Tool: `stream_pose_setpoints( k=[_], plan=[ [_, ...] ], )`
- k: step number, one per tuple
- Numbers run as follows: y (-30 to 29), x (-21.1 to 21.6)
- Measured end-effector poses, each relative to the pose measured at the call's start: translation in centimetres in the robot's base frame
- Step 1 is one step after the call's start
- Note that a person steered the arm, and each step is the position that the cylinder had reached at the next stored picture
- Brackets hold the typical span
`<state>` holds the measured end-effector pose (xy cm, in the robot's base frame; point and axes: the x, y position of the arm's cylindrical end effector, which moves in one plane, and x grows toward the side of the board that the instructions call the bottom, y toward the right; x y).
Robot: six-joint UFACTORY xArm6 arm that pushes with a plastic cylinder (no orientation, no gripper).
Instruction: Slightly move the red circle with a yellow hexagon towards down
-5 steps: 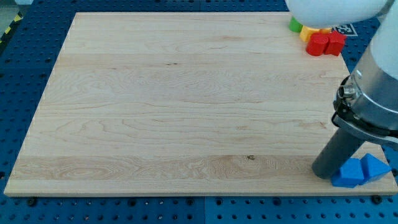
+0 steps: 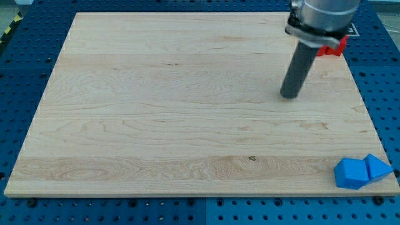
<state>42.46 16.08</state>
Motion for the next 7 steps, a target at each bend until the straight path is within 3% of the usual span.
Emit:
stream_pose_setpoints(
  k=[4,5,6,7],
  plan=[
    [0.0,-22.7],
    [0.2,-22.5],
    [0.6,-18.5],
    [0.6,-17.2]
  ],
)
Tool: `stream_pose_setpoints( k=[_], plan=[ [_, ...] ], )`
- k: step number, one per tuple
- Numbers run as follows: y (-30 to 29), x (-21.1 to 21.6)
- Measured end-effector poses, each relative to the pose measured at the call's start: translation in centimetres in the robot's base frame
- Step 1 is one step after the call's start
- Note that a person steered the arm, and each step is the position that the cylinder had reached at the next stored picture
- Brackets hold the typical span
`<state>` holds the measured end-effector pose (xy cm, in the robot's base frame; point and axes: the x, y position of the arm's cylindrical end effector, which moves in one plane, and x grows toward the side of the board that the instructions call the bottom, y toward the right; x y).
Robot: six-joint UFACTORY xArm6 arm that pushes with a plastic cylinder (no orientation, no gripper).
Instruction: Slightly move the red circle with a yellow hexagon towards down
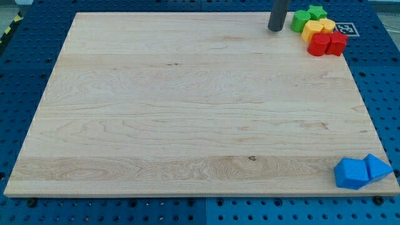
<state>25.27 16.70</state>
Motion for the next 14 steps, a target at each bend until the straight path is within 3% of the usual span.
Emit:
stream_pose_setpoints(
  k=[1,3,7,9,14],
  plan=[
    [0.1,-0.4],
    [-1.3,-6.2],
    [1.8,-6.1],
    [6.7,-6.2],
    [9.3,2.3]
  ],
)
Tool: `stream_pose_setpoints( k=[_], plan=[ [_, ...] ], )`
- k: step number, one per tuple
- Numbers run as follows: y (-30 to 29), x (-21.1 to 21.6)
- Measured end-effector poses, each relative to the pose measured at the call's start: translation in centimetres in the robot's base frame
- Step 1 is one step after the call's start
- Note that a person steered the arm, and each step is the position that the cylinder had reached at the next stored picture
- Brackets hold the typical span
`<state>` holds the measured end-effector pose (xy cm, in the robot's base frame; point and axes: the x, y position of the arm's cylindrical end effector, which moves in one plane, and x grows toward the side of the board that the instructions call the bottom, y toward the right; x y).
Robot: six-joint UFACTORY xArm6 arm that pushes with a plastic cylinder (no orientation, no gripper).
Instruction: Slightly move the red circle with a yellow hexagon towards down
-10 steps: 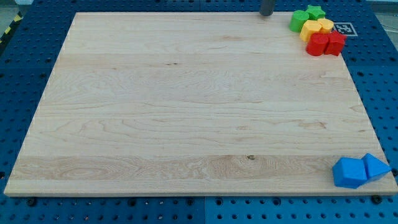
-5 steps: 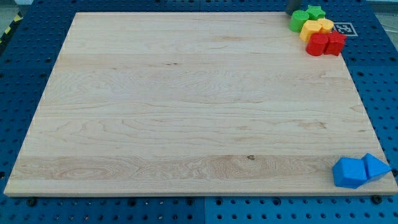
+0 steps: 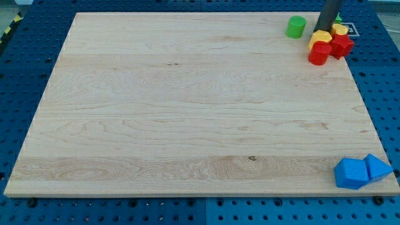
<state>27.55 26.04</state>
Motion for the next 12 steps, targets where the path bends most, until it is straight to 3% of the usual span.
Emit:
stream_pose_setpoints(
  k=[4,9,12],
  plan=[
    [-0.7,6.1],
    [-3.8,7.6],
    [-0.4,7.8]
  ],
)
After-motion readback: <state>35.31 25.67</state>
